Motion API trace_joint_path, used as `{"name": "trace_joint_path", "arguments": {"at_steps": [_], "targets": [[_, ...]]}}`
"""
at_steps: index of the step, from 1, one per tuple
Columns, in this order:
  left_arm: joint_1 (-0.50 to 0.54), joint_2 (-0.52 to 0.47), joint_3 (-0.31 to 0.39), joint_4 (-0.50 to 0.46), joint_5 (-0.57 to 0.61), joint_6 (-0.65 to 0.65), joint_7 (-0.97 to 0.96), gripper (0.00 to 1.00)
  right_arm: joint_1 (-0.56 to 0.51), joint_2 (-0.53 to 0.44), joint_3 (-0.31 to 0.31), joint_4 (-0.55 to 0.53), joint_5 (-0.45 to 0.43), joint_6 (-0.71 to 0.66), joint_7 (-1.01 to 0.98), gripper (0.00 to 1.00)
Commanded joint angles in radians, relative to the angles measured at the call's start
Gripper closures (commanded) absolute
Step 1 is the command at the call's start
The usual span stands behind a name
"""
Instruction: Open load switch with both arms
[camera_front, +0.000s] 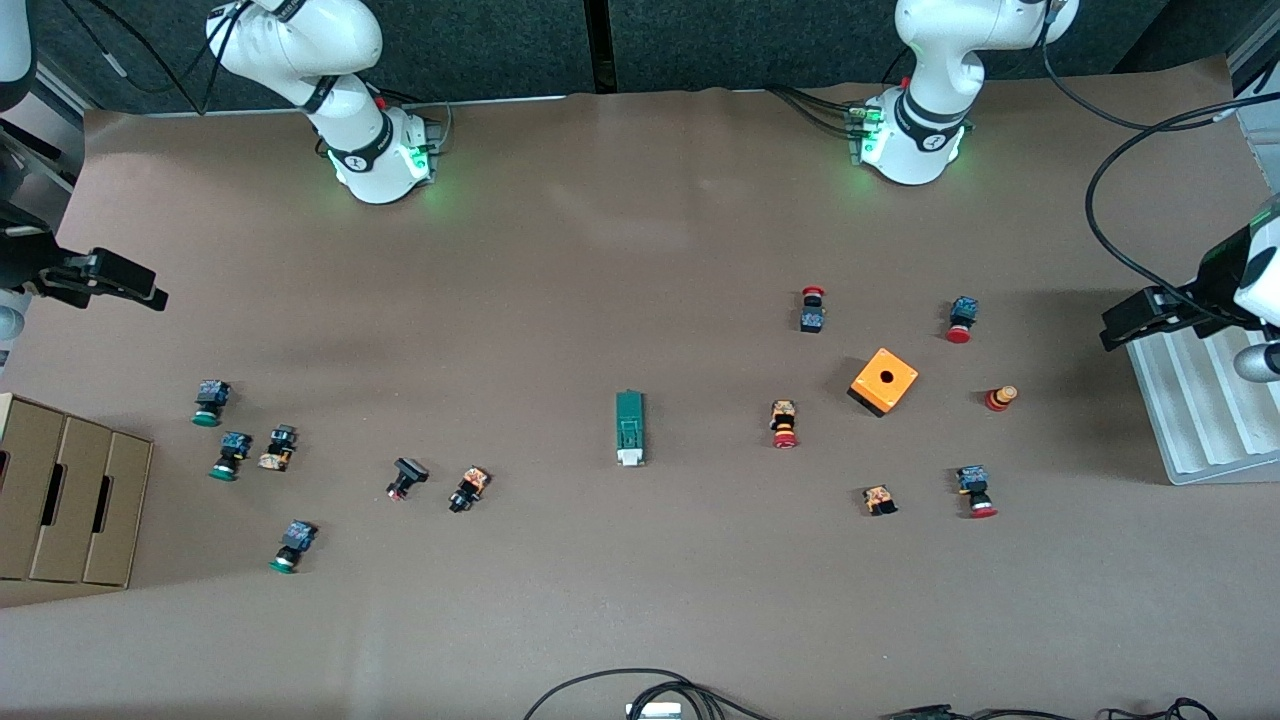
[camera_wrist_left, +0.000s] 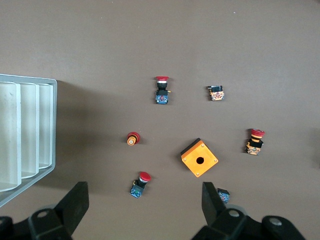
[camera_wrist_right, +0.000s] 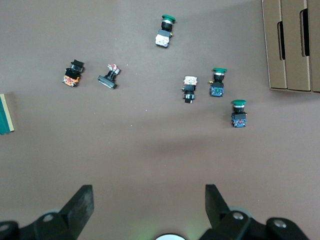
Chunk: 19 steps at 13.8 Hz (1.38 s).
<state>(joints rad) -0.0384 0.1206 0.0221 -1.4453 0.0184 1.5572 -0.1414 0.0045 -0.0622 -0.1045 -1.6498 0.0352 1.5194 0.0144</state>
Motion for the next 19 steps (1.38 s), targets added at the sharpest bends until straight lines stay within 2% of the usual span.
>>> {"name": "trace_joint_path", "arguments": {"at_steps": [1,14,16,19], "targets": [[-0.003,0.008,-0.004,0.020,0.014,0.000,-0.015,0.00,-0.008,-0.001,-0.006,-0.008,0.031,0.011,-0.005,0.01],[-0.023,0.028,-0.013,0.022,0.003,-0.003,-0.014,0.00,-0.008,0.010,-0.007,0.008,0.034,0.021,-0.013,0.01],[-0.061,0.036,-0.048,0.022,0.015,-0.003,-0.017,0.00,-0.009,0.010,-0.006,0.007,0.035,0.030,-0.016,0.01],[-0.110,0.057,-0.051,0.019,0.017,-0.002,-0.023,0.00,-0.008,0.009,-0.007,0.008,0.035,0.034,-0.016,0.01]]}}
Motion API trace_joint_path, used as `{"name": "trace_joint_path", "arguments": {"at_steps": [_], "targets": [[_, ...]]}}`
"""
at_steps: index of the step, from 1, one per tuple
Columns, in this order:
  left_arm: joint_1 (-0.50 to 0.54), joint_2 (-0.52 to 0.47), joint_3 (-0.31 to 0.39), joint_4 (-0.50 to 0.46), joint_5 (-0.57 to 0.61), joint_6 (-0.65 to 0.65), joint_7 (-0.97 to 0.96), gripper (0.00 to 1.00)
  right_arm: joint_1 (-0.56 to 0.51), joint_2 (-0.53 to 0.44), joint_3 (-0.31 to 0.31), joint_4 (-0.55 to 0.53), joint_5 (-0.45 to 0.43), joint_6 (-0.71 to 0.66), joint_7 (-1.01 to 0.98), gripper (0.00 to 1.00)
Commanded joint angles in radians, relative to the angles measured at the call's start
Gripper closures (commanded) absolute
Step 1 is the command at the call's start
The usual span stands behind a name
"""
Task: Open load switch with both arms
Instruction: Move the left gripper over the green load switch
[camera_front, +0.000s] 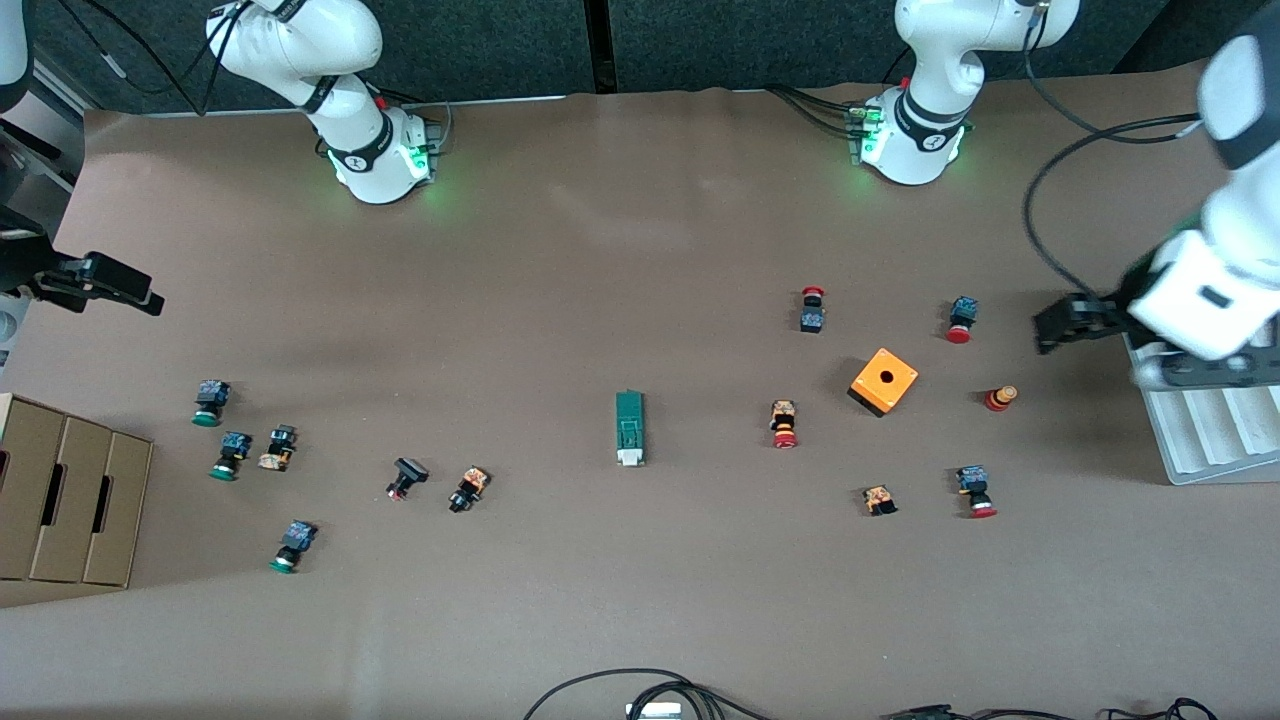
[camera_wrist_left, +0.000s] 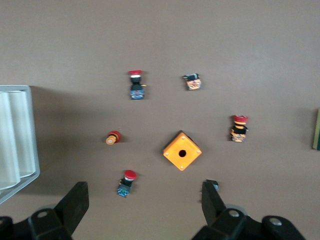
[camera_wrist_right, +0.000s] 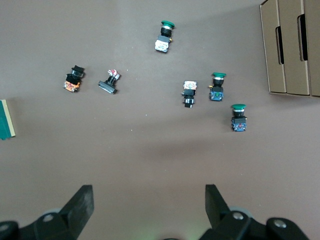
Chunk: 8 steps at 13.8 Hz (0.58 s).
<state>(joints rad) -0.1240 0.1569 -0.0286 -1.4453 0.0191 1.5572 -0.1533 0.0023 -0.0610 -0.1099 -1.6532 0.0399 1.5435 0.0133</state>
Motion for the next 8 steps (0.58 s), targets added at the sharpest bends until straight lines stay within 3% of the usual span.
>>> {"name": "trace_joint_path", "arguments": {"at_steps": [1,8], "targets": [[-0.035,0.023,0.001,0.022,0.016,-0.002,-0.009,0.00,-0.005,0.007,-0.002,0.010,0.031,0.010,-0.015,0.01],[-0.178,0.016,-0.002,0.034,0.094,0.046,-0.012,0.00,-0.008,0.009,-0.002,0.010,0.029,0.009,-0.015,0.01]]}}
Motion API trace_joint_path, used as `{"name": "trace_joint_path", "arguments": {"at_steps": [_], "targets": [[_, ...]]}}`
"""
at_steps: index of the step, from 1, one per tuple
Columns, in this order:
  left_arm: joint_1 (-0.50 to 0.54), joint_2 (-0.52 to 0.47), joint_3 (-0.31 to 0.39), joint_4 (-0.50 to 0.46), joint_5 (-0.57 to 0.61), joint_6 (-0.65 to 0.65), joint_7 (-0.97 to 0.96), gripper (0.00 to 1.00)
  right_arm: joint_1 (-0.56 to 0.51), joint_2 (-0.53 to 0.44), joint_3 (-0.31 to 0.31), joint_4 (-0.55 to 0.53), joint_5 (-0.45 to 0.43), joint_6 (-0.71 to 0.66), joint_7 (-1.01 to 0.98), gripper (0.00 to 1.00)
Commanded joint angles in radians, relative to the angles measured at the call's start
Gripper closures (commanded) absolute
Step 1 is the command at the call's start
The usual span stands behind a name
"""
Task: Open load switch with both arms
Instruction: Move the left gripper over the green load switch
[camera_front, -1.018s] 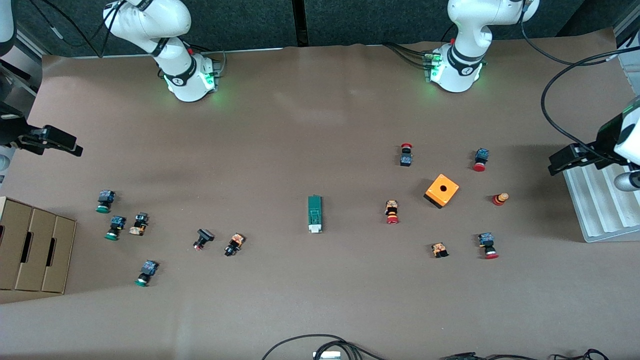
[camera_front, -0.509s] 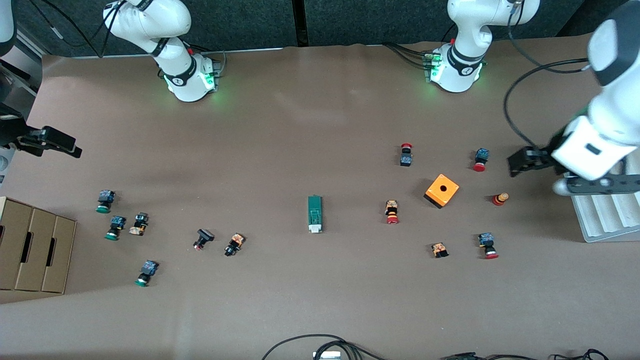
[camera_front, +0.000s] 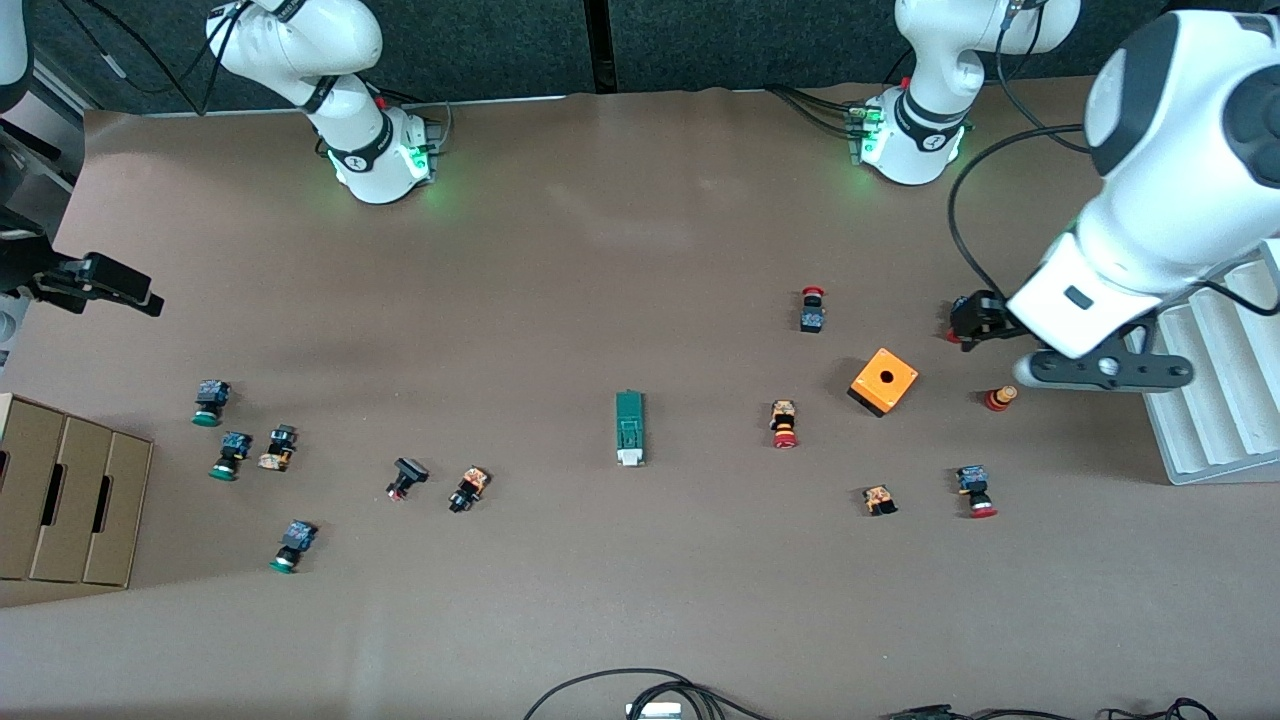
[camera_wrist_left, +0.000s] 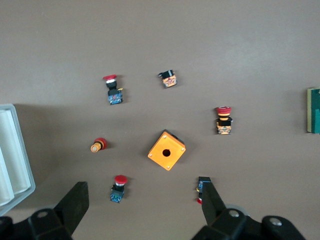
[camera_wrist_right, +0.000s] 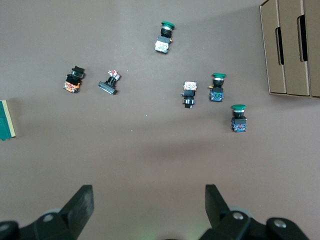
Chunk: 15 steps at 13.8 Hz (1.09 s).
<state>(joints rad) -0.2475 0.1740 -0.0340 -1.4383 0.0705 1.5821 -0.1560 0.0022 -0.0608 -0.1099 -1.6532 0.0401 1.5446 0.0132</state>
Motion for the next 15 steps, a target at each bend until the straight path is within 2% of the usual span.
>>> {"name": "trace_joint_path", "arguments": {"at_steps": [1,7,11,12,15], "targets": [[-0.079,-0.007,0.005,0.025,0.064,0.056,-0.019,0.00,-0.010,0.009,-0.002,0.010,0.029,0.008,-0.015,0.01],[-0.237,-0.033,0.005,-0.010,0.124,0.269,-0.327,0.00,-0.010,0.009,-0.002,0.010,0.029,0.005,-0.015,0.01],[-0.320,-0.040,-0.004,-0.105,0.130,0.476,-0.577,0.00,-0.013,0.010,-0.004,0.010,0.029,0.003,-0.015,0.01],[-0.334,-0.036,-0.015,-0.122,0.156,0.507,-0.621,0.00,-0.013,0.010,-0.004,0.010,0.029,0.005,-0.015,0.01],[-0.393,-0.011,-0.078,-0.171,0.363,0.541,-0.836,0.00,-0.013,0.010,-0.004,0.010,0.029,0.006,-0.010,0.01]]}}
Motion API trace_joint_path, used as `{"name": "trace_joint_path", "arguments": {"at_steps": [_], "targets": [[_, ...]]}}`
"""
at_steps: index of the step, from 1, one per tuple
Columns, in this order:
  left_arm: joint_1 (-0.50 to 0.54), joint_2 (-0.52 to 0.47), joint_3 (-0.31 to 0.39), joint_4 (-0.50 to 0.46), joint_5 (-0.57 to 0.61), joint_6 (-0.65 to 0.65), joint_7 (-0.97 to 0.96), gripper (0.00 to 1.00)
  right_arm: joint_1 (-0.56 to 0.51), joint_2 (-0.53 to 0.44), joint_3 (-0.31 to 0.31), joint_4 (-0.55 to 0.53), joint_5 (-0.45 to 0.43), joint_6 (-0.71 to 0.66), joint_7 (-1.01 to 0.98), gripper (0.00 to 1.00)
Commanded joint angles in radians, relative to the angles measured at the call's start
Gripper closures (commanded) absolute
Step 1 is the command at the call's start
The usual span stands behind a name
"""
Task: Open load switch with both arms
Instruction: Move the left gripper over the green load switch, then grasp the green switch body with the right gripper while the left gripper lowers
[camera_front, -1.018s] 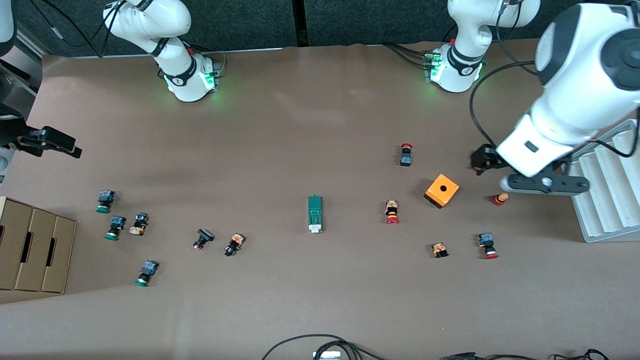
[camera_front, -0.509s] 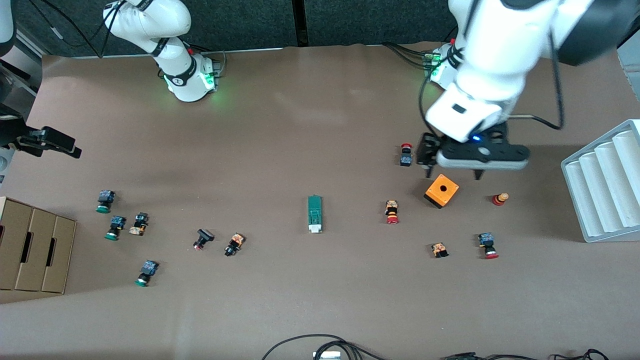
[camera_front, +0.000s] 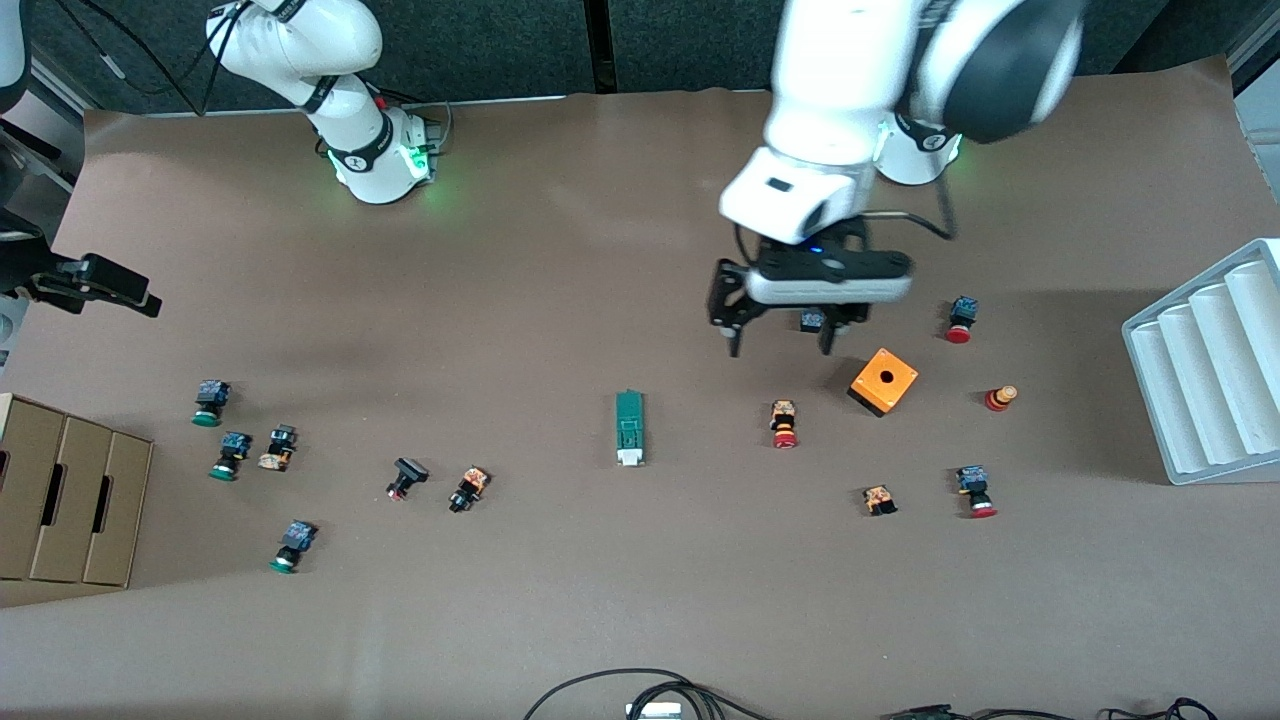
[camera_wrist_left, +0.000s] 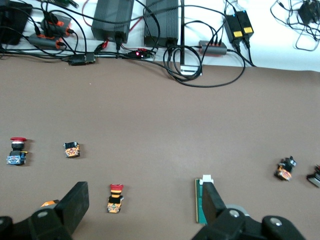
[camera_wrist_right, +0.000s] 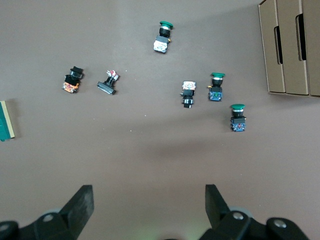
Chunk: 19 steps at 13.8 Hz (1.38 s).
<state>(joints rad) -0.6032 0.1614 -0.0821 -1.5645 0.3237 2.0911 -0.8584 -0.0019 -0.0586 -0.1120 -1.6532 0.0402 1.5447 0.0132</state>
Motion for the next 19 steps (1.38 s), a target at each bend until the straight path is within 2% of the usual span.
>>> {"name": "trace_joint_path", "arguments": {"at_steps": [1,6,8,13,16,19], "targets": [[-0.053,0.012,-0.054,-0.058,0.159,0.038,-0.207,0.00,-0.009,0.008,-0.001,0.012,0.029,0.008,-0.010,0.01],[-0.099,0.090,-0.200,-0.115,0.430,0.037,-0.636,0.00,-0.009,0.008,-0.001,0.012,0.026,0.008,-0.012,0.01],[-0.124,0.131,-0.238,-0.146,0.570,0.037,-0.797,0.00,-0.010,0.011,-0.014,0.012,0.030,0.012,-0.012,0.01],[-0.225,0.300,-0.254,-0.181,1.007,0.026,-1.284,0.00,0.002,0.057,-0.006,0.010,0.038,0.006,-0.015,0.01],[-0.270,0.383,-0.254,-0.192,1.162,-0.060,-1.445,0.00,0.048,0.084,0.006,0.019,0.046,0.012,0.002,0.01],[-0.280,0.461,-0.254,-0.196,1.307,-0.091,-1.588,0.00,0.092,0.211,0.011,0.100,0.078,0.034,0.166,0.01]]}}
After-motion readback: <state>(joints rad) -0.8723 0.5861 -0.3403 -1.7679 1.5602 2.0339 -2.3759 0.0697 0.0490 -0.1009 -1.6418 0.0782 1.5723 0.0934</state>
